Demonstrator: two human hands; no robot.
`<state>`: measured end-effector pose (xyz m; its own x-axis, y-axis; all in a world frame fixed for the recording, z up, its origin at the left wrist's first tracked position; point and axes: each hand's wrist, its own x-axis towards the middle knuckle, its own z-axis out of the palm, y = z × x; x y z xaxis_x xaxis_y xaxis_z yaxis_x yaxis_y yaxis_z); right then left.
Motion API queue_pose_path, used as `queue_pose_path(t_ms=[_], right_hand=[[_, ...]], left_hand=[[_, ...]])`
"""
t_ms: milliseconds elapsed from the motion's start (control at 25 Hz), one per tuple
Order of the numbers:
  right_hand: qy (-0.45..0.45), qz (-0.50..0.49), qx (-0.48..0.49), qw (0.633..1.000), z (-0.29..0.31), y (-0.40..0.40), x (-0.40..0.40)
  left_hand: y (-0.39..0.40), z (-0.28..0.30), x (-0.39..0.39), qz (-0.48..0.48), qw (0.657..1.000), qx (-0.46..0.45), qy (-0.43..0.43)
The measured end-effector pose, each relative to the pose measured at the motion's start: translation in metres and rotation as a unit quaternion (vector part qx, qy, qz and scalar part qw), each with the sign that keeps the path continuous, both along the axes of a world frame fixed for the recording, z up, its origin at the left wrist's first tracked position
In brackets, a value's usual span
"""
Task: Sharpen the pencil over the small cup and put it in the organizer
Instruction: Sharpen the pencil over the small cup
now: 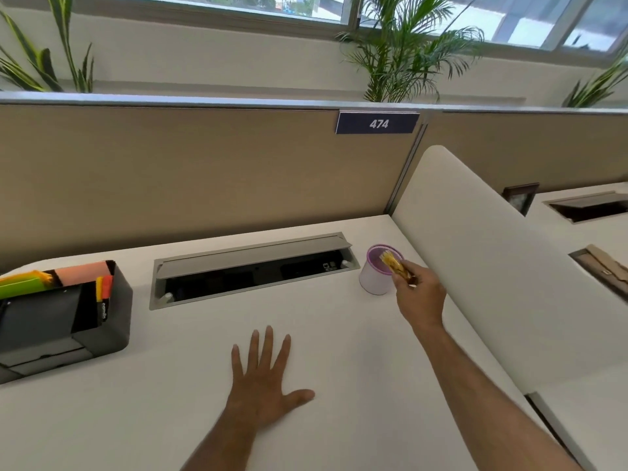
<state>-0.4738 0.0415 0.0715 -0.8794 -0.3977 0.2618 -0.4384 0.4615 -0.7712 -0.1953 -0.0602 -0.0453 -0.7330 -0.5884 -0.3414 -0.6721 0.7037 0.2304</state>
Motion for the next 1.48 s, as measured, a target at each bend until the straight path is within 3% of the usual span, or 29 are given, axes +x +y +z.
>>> queue_pose_path(t_ms=[120, 480, 720, 840, 1000, 1160, 1280, 1480], right_hand=[[0.05, -0.009, 0.056, 0.997, 0.001, -0.008, -0.033], [0.069, 0.019, 0.109, 0.991, 0.001, -0.033, -0.061], [0.088, 0.005, 0.077, 0.993, 0.001, -0.033, -0.058], [0.113, 0.028, 0.113, 0.987, -0.002, -0.032, -0.056], [0.111, -0.011, 0.054, 0.992, -0.002, -0.037, -0.051], [0.137, 0.018, 0.086, 0.987, -0.006, -0.036, -0.053], [0.119, -0.011, 0.044, 0.992, -0.003, -0.038, -0.051], [0.14, 0.014, 0.077, 0.987, -0.008, -0.034, -0.054]], left_hand=[[-0.002, 0.0, -0.002, -0.003, 1.0, 0.012, -0.027], [-0.003, 0.006, -0.004, -0.016, 0.998, 0.029, -0.055], [-0.003, 0.006, -0.005, -0.021, 0.997, 0.028, -0.062], [-0.003, 0.006, -0.006, -0.021, 0.997, 0.028, -0.065], [-0.003, 0.007, -0.005, -0.022, 0.997, 0.03, -0.064], [-0.003, 0.008, -0.005, -0.022, 0.997, 0.031, -0.064], [-0.003, 0.008, -0.005, -0.022, 0.997, 0.033, -0.063], [-0.003, 0.008, -0.005, -0.019, 0.997, 0.034, -0.06]])
